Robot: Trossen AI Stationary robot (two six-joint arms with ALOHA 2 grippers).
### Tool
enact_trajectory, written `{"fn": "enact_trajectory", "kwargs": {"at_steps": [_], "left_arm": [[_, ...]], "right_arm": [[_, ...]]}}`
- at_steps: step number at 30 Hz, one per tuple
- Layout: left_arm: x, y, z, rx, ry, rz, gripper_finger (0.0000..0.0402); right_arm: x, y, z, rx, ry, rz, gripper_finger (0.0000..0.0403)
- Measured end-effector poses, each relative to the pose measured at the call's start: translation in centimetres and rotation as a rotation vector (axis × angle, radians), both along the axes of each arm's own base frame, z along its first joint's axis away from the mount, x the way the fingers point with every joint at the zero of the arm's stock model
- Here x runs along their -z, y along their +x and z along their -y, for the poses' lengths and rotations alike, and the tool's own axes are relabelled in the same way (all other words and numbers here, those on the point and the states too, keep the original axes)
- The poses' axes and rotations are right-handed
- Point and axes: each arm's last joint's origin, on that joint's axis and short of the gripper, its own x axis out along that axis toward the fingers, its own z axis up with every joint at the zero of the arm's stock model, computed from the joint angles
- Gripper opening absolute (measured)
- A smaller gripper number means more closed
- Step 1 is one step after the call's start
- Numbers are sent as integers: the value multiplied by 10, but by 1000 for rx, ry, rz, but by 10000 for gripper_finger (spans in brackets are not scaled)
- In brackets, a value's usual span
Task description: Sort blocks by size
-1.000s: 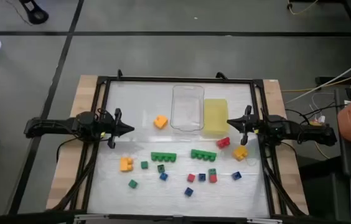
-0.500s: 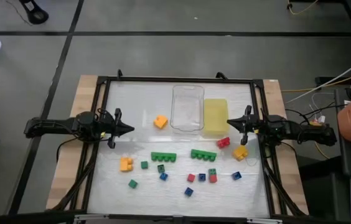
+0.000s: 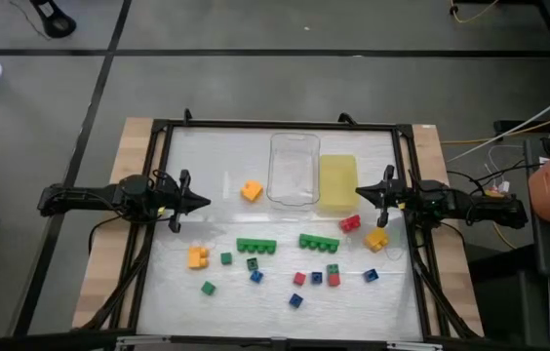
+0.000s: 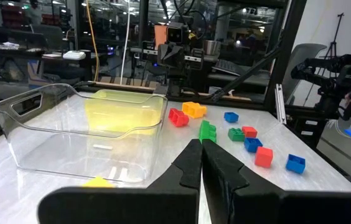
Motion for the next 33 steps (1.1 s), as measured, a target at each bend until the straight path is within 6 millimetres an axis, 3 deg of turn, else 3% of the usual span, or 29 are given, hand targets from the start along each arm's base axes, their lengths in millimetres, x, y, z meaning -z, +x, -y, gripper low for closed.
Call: {"fn": "enact_trajectory", "kwargs": {"at_steps": [10, 33], "left_arm": [[0, 0, 0, 1, 155, 0, 0], [-17, -1, 0, -1, 19, 180, 0]], "right_arm": [[0, 0, 0, 0, 0, 0, 21], [-1, 0, -1, -36, 10, 15, 21]]}}
